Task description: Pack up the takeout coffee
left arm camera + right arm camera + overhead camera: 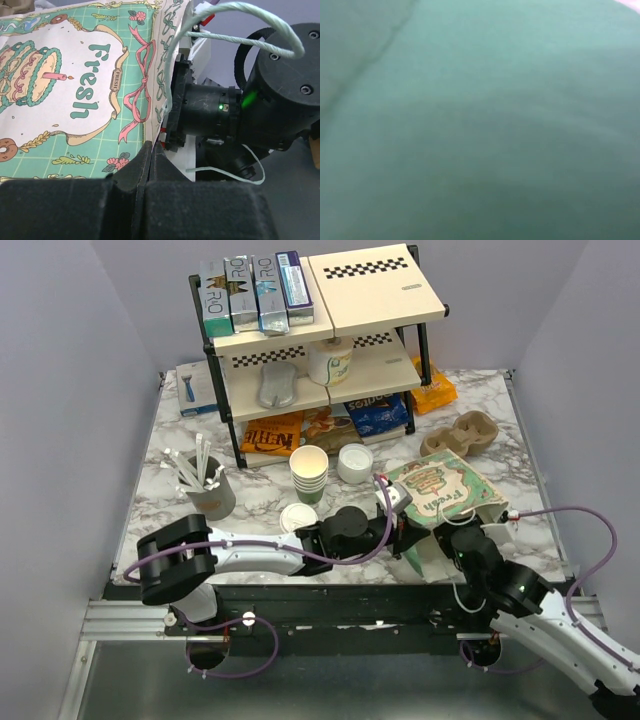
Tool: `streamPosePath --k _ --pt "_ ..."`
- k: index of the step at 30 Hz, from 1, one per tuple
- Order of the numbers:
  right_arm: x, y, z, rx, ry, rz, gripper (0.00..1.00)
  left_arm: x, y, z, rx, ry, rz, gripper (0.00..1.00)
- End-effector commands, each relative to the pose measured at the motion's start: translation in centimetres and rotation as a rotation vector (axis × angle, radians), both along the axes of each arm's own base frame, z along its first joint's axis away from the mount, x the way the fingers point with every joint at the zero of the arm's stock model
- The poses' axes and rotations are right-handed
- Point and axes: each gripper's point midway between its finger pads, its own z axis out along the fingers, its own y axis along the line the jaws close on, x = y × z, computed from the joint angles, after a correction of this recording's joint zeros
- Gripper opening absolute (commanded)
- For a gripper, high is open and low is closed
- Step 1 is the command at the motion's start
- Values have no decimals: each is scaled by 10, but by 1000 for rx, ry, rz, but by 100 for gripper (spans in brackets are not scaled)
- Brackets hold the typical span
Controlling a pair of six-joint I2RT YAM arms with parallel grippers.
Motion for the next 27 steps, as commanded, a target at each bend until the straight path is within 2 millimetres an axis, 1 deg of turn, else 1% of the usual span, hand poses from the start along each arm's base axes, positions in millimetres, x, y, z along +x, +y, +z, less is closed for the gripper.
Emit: streamPosePath --k 1,2,3,4,5,6,7,8,9,11,12,14,15,17,18,21,22,23,24,25,26,27 --pt "28 2 27 123 -163 -124 30 -5 -8 39 -127 44 -38 0" --pt "29 6 21 103 -152 -106 30 -3 -8 40 -131 53 -35 0" --pt "31 8 20 103 -152 -102 30 0 -7 41 -138 68 -27 0" --pt "34 12 24 114 -166 -97 29 1 -6 44 -146 75 -32 0" --pt "36 12 23 96 -165 -100 28 1 -5 44 -157 110 -36 0" --pt "37 14 19 73 -147 -99 28 7 -4 47 -171 124 -32 0" --pt "40 17 23 75 -156 -97 28 6 -3 47 -176 134 -46 0" --pt "42 19 23 40 -156 -78 28 6 -3 48 -187 155 -52 0" --pt "46 21 20 12 -136 -75 27 7 -3 49 -197 159 -54 0" --pt "52 28 19 -8 -126 -52 27 10 -2 47 -200 169 -59 0" --pt "57 25 16 -19 -113 -70 26 10 -2 48 -208 181 -62 0" --pt "65 32 2 -14 -60 -45 24 11 -1 45 -208 191 -60 0" --pt "69 29 -2 -6 -50 -61 23 12 -1 45 -208 196 -60 0" --pt "75 30 -9 14 -78 -66 23 13 -1 43 -198 196 -58 0" --pt "79 32 -5 46 -114 -72 23 14 -1 41 -193 199 -55 0" --pt "82 33 -7 123 -165 -87 23 15 0 35 -173 201 -42 0" --pt "82 35 -3 138 -184 -76 22 16 0 35 -168 198 -39 0" --pt "81 40 6 145 -206 -40 22 17 1 33 -159 196 -29 0" --pt "80 42 11 140 -225 -18 21 19 2 27 -139 203 -14 0" --pt "80 43 17 137 -249 -2 18 19 4 22 -131 206 -5 0" --pt "79 42 17 122 -259 7 16 19 5 19 -127 213 -1 0" --pt "77 40 20 142 -274 0 13 20 6 19 -133 212 -1 0"
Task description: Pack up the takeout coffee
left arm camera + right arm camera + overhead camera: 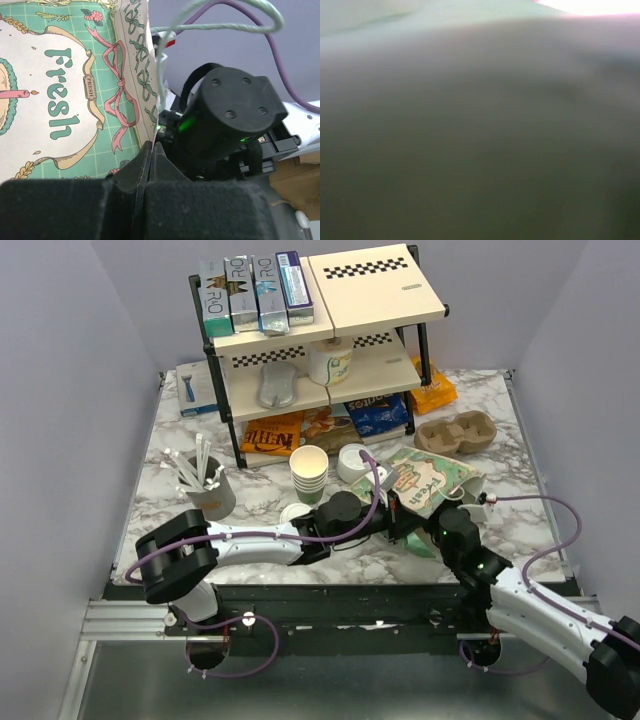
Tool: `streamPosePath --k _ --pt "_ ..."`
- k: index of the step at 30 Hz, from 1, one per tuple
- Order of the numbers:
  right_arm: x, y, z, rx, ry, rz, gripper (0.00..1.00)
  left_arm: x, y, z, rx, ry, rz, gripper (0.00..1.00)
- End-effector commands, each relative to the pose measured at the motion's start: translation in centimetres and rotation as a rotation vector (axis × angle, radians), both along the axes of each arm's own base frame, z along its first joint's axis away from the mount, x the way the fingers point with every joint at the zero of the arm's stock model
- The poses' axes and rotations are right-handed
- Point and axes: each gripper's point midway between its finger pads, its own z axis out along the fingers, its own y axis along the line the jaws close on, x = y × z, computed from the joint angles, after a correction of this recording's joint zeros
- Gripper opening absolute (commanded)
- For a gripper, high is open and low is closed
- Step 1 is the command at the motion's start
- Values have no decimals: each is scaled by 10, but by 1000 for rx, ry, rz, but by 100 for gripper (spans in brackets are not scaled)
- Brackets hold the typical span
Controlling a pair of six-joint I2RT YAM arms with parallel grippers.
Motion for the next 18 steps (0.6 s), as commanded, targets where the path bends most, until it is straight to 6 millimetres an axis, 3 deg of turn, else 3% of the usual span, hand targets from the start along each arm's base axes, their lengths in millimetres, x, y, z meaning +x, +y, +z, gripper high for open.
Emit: streamPosePath --k 1,4,7,9,10,11,13,15,17,18 --pt "2 7 32 88 -144 36 9 -3 2 7 -43 -2 1 0" --pt "-4 12 20 181 -149 56 1 -1 2 1 -29 7 10 0" --pt "-4 15 7 186 -102 59 1 -1 1 1 -28 5 6 0" --pt "0 17 7 182 -99 54 1 -4 0 3 -32 -2 -7 0" --pt "3 20 19 212 -144 59 1 -5 0 4 -33 -7 -10 0" --pt "6 22 14 198 -136 59 1 -5 0 4 -33 -8 -10 0" --pt "12 26 26 222 -184 62 1 -6 0 2 -28 -4 -14 0" --pt "18 31 20 203 -170 69 1 -7 0 3 -31 1 -19 0" --pt "23 39 30 223 -208 91 1 -9 0 0 -28 6 -25 0" --pt "25 43 18 206 -179 102 1 -9 0 1 -33 7 -27 0"
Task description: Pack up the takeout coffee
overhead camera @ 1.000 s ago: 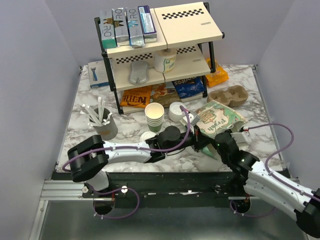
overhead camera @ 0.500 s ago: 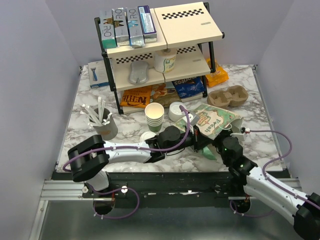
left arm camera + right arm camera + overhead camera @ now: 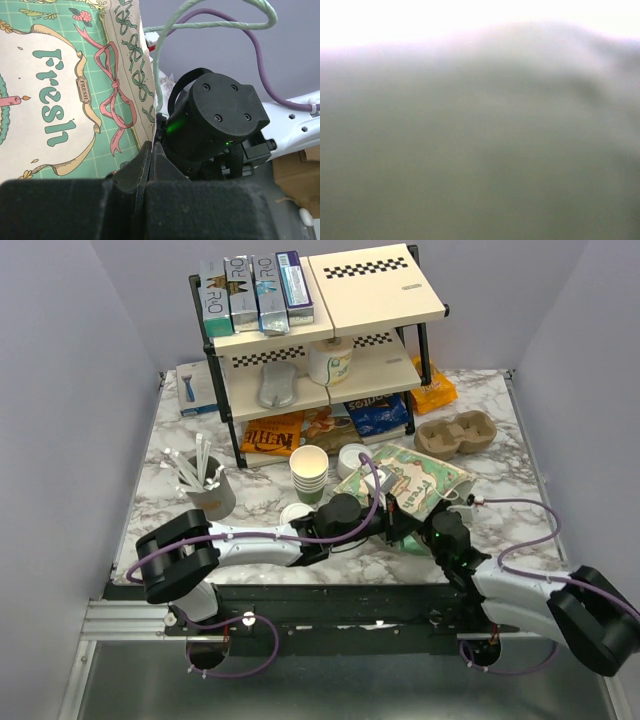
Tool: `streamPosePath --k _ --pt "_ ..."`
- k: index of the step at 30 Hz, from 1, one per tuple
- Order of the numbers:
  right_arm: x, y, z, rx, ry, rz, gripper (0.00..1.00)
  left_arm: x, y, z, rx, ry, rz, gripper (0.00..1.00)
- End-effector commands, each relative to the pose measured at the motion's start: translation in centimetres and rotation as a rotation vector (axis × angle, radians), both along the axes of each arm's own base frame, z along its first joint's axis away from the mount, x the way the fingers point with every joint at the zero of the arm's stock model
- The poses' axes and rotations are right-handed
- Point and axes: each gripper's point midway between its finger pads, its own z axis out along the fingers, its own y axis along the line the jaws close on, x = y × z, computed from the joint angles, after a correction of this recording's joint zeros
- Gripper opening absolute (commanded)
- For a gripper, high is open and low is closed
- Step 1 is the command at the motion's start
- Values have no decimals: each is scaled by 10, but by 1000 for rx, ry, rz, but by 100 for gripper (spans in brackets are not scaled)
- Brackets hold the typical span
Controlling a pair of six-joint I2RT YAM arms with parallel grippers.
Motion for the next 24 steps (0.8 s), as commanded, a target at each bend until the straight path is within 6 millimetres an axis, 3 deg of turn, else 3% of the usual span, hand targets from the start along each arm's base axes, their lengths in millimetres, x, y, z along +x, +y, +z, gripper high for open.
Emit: streamPosePath --k 1,3,6,12,13,14,15,16,17,18,19,21,24 --pt "15 21 27 83 -102 47 1 -9 -3 13 -59 -6 -33 0" --pt "16 31 17 66 -63 90 1 -8 -2 12 -54 -4 -29 0" --pt "16 30 9 39 -58 87 1 -7 0 13 -52 -6 -18 0" --pt "14 20 28 -103 -171 99 1 -1 8 5 -20 2 27 0" --pt "11 17 12 -171 -104 111 1 0 11 7 -17 -5 34 0" --pt "9 14 27 -159 -115 101 1 1 14 6 -8 -8 43 0" --pt "6 7 22 -187 -63 78 1 7 19 3 6 -10 81 0" --pt "-7 -8 -8 -289 82 73 2 8 25 4 10 -15 98 0" --pt "-6 -12 12 -291 60 55 4 12 28 3 25 -30 120 0" --pt "-9 -21 14 -334 75 33 5 17 34 -2 53 -34 157 0" --pt "-19 -31 0 -407 144 40 5 18 40 -2 63 -48 167 0" --pt "-26 -26 7 -434 139 107 5 18 46 -5 93 -80 170 0" --pt "-38 -14 -3 -433 177 210 3 14 58 -7 115 -108 167 0"
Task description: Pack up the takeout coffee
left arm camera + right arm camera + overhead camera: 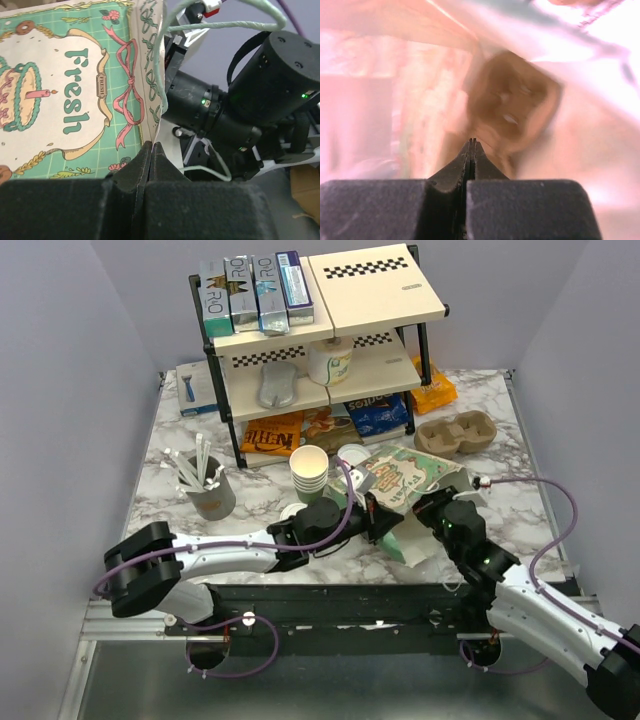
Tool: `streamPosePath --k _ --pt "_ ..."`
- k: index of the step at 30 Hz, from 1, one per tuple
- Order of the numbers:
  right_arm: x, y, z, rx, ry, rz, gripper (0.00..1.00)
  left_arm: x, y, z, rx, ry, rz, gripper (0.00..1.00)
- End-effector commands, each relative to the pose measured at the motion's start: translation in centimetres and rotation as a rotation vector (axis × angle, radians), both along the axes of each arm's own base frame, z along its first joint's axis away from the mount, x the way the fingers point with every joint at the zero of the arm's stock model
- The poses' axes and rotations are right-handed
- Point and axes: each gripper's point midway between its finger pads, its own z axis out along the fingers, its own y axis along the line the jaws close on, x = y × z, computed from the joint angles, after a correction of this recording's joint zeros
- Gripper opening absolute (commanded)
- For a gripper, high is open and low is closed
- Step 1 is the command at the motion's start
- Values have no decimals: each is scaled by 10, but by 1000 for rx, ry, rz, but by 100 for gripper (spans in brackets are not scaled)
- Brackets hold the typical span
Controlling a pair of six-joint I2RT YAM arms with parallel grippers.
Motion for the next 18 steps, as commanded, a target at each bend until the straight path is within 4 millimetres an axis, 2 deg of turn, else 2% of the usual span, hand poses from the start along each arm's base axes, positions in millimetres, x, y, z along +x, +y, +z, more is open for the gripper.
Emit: streamPosePath --k 1,5,8,12,14,15,17,18 --pt "-30 -8 -54 -199 204 100 1 1 25 -18 99 -54 41 0" --pt "-25 -6 -47 -236 127 127 1 -4 33 -27 118 -53 22 0" --pt "-22 8 -33 -237 30 209 1 -6 33 -32 116 -41 11 0" --pt "-24 31 -30 -222 -38 332 1 -4 31 -27 86 -32 21 0" --pt "-25 40 -30 -201 -58 375 10 -3 30 -25 72 -18 29 0" --pt "-28 45 -36 -200 -32 403 10 -1 30 -23 64 -12 40 0" --pt "-30 46 -42 -216 -3 418 9 -1 27 -17 44 -3 33 0" --pt "-26 43 -32 -219 -15 397 9 0 26 -14 29 5 39 0"
